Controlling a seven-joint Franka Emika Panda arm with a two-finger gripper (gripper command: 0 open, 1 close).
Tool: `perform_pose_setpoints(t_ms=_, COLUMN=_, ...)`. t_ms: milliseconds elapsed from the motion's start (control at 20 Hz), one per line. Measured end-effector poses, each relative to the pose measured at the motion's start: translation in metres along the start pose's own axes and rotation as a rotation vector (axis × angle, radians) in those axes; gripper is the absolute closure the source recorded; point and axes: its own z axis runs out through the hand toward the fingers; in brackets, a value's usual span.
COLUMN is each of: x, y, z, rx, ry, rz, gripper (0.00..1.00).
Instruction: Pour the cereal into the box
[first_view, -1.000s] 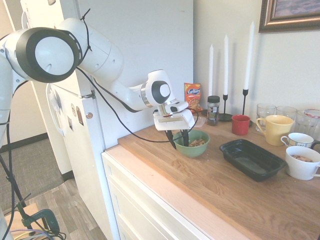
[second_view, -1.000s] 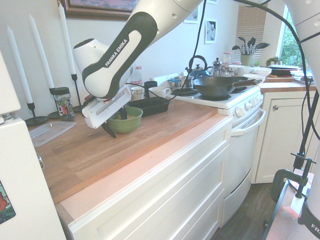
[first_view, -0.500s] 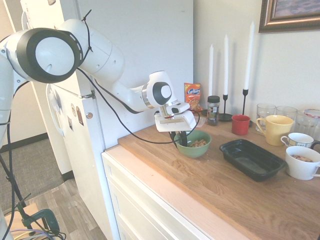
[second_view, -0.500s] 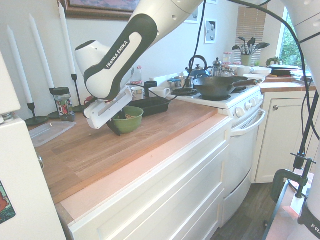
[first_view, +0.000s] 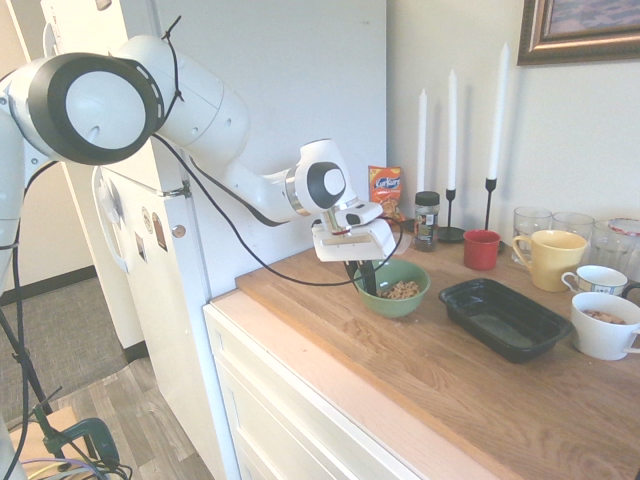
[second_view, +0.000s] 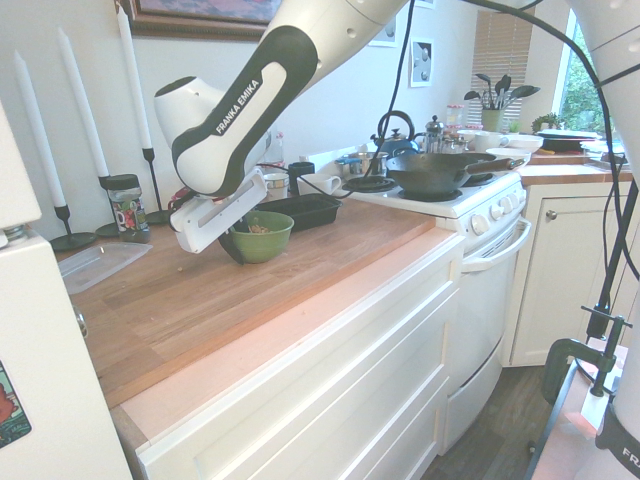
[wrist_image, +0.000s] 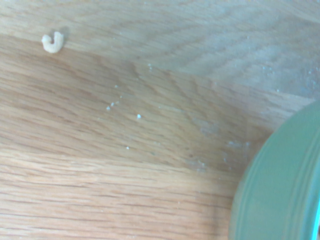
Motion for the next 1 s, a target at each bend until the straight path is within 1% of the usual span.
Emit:
perform_pose_setpoints(t_ms=300, x=-0.001, y=0.018, z=-0.034, rx=0.057, ry=-0.088, rz=0.034, gripper=1.0)
perform_pose_setpoints(t_ms=650, x=0.015, y=0.038, z=-0.078, rx=0.115, ry=-0.075, rz=0.056, gripper=1.0)
perform_pose_setpoints(t_ms=850, x=0.043, y=0.047, z=-0.103, rx=0.175, ry=-0.084, rz=0.088, gripper=1.0)
perform_pose_setpoints(t_ms=1000, x=0.078, y=0.06, z=-0.118, rx=0.232, ry=-0.114, rz=0.116, gripper=1.0)
